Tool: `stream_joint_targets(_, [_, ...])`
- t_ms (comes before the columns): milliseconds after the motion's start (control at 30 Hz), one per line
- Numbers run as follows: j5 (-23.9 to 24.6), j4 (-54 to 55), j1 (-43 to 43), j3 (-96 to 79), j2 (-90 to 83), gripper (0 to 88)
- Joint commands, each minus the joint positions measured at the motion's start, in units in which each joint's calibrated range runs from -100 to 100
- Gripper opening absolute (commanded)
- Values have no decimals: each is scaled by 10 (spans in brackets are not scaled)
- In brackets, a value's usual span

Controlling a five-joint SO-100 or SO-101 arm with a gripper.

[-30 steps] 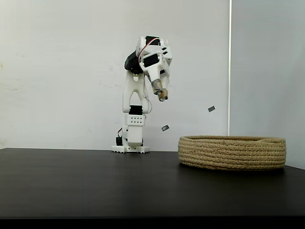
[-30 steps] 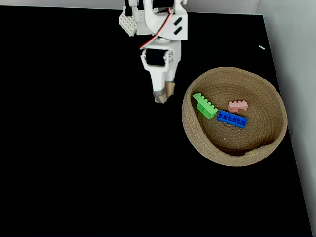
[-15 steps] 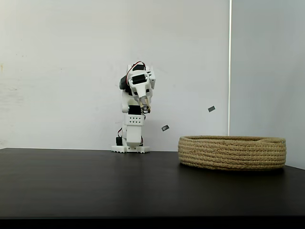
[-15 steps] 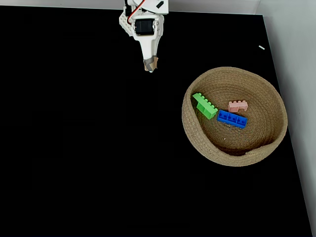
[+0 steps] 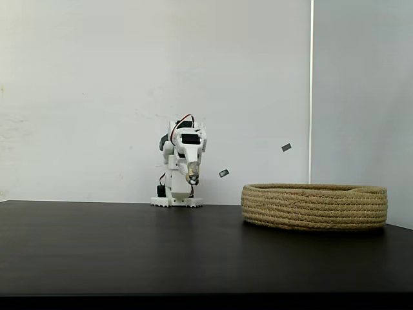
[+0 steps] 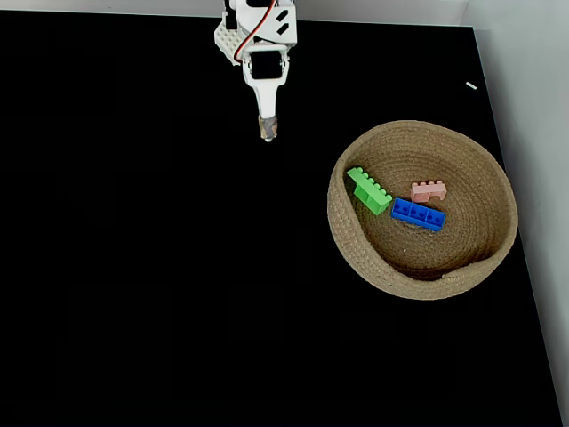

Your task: Place the lego blocks in the tray

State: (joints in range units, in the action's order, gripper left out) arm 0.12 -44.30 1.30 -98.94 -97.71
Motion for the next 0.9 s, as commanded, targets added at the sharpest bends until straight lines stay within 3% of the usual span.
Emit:
stream_joint_targets(0, [-8, -31, 1, -11, -11, 2])
stream_joint_targets(533, [-5, -21, -7, -11, -11, 9])
stream_joint_targets(867, [23, -21, 10, -11, -11, 3])
